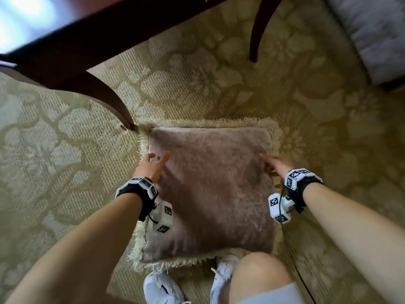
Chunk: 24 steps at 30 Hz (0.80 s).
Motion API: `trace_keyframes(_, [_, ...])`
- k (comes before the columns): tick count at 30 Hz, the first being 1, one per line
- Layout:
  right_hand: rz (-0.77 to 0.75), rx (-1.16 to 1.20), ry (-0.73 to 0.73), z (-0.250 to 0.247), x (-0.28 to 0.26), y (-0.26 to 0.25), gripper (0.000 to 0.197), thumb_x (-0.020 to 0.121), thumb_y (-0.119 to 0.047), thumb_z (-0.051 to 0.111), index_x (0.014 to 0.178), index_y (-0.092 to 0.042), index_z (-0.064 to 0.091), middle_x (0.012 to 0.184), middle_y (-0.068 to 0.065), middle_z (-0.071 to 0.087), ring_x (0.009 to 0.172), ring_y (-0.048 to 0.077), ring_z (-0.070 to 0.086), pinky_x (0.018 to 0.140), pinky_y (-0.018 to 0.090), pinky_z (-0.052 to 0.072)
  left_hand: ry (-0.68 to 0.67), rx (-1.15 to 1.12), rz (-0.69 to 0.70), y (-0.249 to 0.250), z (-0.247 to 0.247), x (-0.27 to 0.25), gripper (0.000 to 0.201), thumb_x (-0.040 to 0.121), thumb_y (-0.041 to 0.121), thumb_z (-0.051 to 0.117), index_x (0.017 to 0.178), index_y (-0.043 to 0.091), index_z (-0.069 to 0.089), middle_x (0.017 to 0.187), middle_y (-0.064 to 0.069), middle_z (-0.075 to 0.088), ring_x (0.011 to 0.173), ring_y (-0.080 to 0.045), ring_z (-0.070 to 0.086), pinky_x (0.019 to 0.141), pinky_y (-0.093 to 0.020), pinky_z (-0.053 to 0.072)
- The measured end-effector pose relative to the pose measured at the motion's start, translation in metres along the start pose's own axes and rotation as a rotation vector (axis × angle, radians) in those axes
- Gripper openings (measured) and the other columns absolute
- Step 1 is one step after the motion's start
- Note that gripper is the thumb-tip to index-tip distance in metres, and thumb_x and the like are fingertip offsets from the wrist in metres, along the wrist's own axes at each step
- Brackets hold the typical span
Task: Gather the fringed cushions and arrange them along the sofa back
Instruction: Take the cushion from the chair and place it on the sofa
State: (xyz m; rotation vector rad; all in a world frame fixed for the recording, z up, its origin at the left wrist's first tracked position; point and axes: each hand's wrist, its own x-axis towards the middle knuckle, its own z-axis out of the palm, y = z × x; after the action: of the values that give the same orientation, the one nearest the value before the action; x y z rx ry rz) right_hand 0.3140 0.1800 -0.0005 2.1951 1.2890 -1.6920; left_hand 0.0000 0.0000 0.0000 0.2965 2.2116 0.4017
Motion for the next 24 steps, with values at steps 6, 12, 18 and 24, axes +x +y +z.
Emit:
trace_keyframes(6, [0.041,-0.066,0.054,0.011,0.037,0.014,0.05,0.07,-0.048,0.081,0.084,-0.01,0.052,0.063,0.008,0.049,0.052,0.022,0.043,0.05,0.028,0.035,0.052,0.034,0.006,-0.005,0.012,0.025,0.042,0.083,0.053,0.068,0.107,0.022,0.05,0.107,-0.01,0.066,0.079,-0.024,0.064,0.073,-0.037,0.053])
trace_keyframes(12, [0.046,-0.116,0.107,0.016,0.031,0.016,0.087,0.065,-0.055,0.082,0.129,-0.001,0.056,0.118,0.018,0.065,0.102,0.038,0.063,0.09,0.047,0.051,0.114,-0.042,-0.095,-0.013,0.024,0.036,0.103,0.073,0.053,0.078,0.15,0.015,0.02,0.147,-0.022,0.034,0.132,-0.041,0.039,0.108,-0.054,0.033])
trace_keyframes(18, [0.0,0.1,0.028,0.027,0.023,0.019,0.128,0.036,-0.053,0.094,0.143,-0.008,0.04,0.134,0.01,0.057,0.118,0.029,0.057,0.1,0.044,0.046,-0.059,-0.305,-0.127,-0.016,0.028,0.03,0.137,0.05,0.069,0.082,0.154,0.021,0.006,0.152,-0.014,0.035,0.132,-0.037,0.042,0.108,-0.053,0.036])
trace_keyframes(24, [0.02,0.133,0.006,0.023,-0.009,0.027,0.133,0.035,-0.065,0.089,0.146,-0.014,0.035,0.133,0.007,0.058,0.118,0.028,0.057,0.105,0.047,0.043,-0.058,-0.391,-0.118,-0.016,0.023,-0.001,0.145,0.035,0.074,0.083,0.151,0.016,0.018,0.144,-0.011,0.046,0.127,-0.033,0.049,0.107,-0.047,0.041])
